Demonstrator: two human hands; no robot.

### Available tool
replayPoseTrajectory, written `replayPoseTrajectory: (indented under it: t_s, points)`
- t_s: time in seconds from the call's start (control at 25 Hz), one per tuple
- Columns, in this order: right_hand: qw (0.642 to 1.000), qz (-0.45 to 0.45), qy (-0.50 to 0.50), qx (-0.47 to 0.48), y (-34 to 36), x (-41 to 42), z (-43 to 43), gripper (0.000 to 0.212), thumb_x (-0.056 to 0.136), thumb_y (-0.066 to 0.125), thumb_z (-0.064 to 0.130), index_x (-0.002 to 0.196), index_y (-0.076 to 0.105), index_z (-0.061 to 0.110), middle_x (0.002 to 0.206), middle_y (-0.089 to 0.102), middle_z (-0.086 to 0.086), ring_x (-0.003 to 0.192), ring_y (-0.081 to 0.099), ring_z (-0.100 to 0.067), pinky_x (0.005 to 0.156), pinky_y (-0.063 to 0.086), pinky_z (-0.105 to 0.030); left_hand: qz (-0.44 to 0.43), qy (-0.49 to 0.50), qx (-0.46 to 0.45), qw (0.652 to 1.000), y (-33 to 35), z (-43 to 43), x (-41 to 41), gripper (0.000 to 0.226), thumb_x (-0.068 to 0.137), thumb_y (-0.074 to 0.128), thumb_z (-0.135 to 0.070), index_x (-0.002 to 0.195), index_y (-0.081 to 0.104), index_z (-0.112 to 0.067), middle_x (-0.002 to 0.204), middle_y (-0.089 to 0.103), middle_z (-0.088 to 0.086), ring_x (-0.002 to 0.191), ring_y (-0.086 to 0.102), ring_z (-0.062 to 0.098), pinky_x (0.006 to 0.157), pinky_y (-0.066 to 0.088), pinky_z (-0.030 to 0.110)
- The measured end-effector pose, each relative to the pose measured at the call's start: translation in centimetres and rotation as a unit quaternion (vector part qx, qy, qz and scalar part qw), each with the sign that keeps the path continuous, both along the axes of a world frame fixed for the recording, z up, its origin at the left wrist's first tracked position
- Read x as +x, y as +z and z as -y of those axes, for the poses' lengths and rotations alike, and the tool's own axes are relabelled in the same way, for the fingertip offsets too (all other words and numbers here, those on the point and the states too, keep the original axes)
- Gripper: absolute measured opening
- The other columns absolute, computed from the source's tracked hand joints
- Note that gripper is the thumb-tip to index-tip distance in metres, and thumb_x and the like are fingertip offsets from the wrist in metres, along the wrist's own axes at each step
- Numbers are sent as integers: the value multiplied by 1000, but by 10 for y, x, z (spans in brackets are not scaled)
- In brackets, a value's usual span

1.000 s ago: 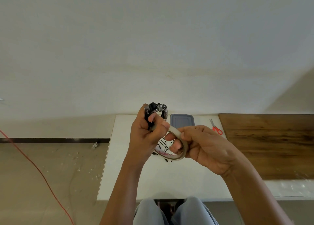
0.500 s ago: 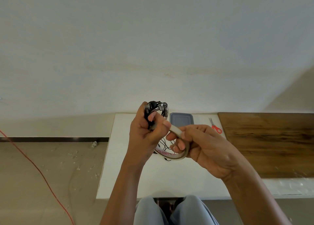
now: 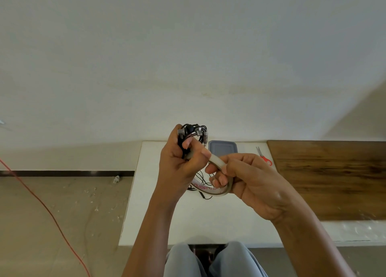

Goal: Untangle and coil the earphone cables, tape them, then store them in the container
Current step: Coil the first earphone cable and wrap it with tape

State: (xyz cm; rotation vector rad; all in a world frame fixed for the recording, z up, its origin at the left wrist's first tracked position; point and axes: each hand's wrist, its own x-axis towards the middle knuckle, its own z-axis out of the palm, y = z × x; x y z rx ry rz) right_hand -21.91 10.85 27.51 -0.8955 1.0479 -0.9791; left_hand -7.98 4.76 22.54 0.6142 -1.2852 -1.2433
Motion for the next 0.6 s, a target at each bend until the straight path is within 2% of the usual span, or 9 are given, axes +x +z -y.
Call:
replayPoseTrajectory:
  t_s: [0.12, 0.32, 0.48, 0.52, 0.6]
  points:
    - [1000, 1, 16, -4, 1, -1, -1, 31, 76, 45, 10, 78, 76, 9, 58, 58, -3, 60, 55, -11, 64, 50, -20, 6, -4, -11, 1000, 0, -1, 1, 26, 74, 55, -13, 76, 29, -17, 59, 50, -16, 58, 41, 5, 61, 41, 16]
    - [999, 8, 40, -1, 2, -4, -1, 35, 84, 42, 4, 86, 76, 8, 62, 61, -4, 63, 58, -11, 69, 52, -22, 2, -9, 16, 1000, 1, -4, 2, 30, 78, 52, 4, 75, 30, -16, 58, 50, -16, 57, 41, 5, 60, 41, 16]
    - [999, -19, 43, 5, 1, -4, 0, 30, 83, 46, 14, 84, 76, 11, 59, 60, -2, 62, 55, -13, 72, 51, -25, 3, -14, 9, 1000, 2, -7, 6, 20, 75, 56, -15, 73, 36, -17, 62, 36, 9, 60, 37, 11, 61, 38, 19]
    - [999, -25, 40, 7, 1, -3, 0, 30, 85, 47, 13, 80, 76, 12, 56, 58, -1, 61, 55, -13, 70, 50, -24, 10, -16, 4, 1000, 1, -8, 6, 18, 75, 56, -16, 74, 38, -14, 62, 38, 8, 60, 38, 10, 60, 38, 18]
    - [999, -30, 26, 14, 2, -2, 0, 37, 93, 44, 6, 73, 76, 13, 52, 56, 1, 58, 53, -14, 67, 50, -22, 15, -21, 3, 1000, 0, -9, 6, 15, 73, 56, -15, 75, 41, -10, 60, 49, -6, 59, 44, 5, 61, 42, 15]
